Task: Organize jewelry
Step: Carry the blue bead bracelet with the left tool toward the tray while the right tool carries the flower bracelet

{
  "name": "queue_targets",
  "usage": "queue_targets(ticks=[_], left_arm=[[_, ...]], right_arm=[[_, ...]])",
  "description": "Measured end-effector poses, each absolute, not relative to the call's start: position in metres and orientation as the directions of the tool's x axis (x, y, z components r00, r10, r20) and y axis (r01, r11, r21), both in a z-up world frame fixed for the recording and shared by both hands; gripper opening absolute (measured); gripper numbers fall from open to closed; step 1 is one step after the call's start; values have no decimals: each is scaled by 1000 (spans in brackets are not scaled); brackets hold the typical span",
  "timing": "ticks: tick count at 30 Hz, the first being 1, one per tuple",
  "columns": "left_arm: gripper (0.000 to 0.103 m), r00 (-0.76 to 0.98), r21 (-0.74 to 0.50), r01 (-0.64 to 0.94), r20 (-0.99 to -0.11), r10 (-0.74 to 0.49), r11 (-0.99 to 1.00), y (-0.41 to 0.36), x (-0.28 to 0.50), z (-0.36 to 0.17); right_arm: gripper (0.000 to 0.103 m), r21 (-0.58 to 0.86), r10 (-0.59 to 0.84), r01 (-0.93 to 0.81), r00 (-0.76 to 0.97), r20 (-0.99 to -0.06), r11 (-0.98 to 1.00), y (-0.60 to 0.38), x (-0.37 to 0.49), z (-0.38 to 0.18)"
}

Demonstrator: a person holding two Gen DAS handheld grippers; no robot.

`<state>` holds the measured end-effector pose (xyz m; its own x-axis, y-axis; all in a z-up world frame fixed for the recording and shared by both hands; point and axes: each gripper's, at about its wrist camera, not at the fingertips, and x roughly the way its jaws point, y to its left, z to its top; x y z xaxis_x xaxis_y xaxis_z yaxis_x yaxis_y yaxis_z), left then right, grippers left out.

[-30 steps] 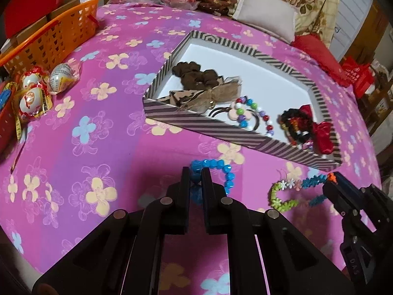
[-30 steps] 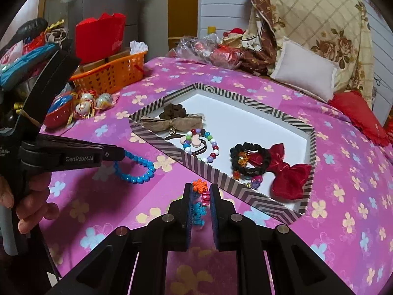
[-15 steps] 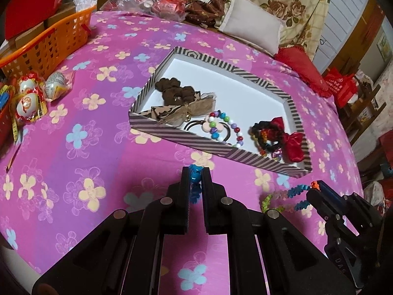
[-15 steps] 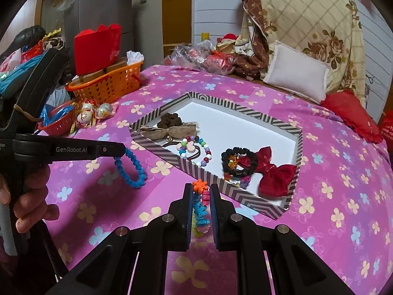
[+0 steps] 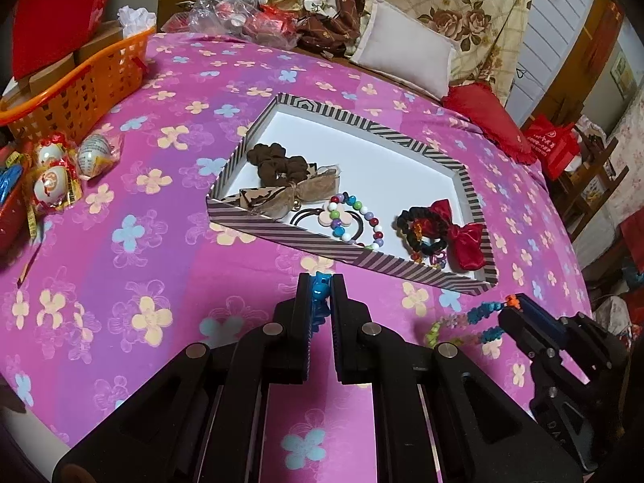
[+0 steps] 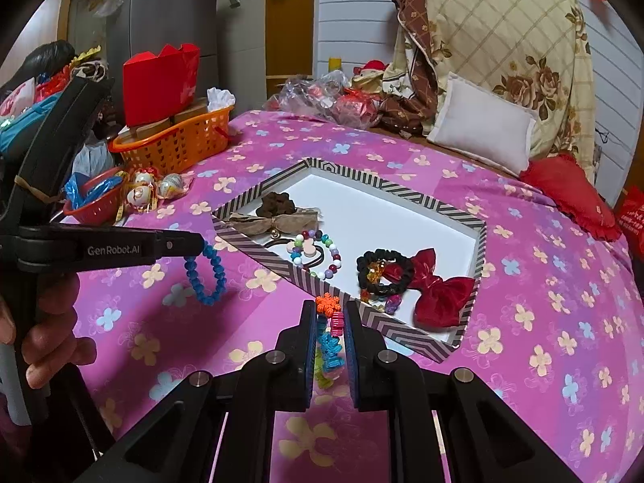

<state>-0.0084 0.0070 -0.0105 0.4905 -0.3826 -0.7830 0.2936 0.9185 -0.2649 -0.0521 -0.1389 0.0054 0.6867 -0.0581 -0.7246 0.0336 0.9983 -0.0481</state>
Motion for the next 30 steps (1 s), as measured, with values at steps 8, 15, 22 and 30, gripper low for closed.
queue_targets(ticks=[8, 15, 22, 30], left_arm=[[7, 518, -225, 286, -782, -348, 931, 5, -12, -9], [7, 530, -205, 277, -782, -327, 939, 4, -13, -9], [7, 532, -186, 277, -787, -312, 943, -1, -13, -12], [7, 534, -173, 276, -790, -300, 946, -5, -12, -14]], right_arm=[[12, -51, -63, 37, 691, -720, 998, -142, -52, 13], [12, -48, -61, 39, 691, -720, 998, -145, -51, 16], [12, -43, -61, 43, 691, -721, 998, -149, -50, 17], [12, -33, -56, 46, 686, -726, 998, -156, -48, 15]])
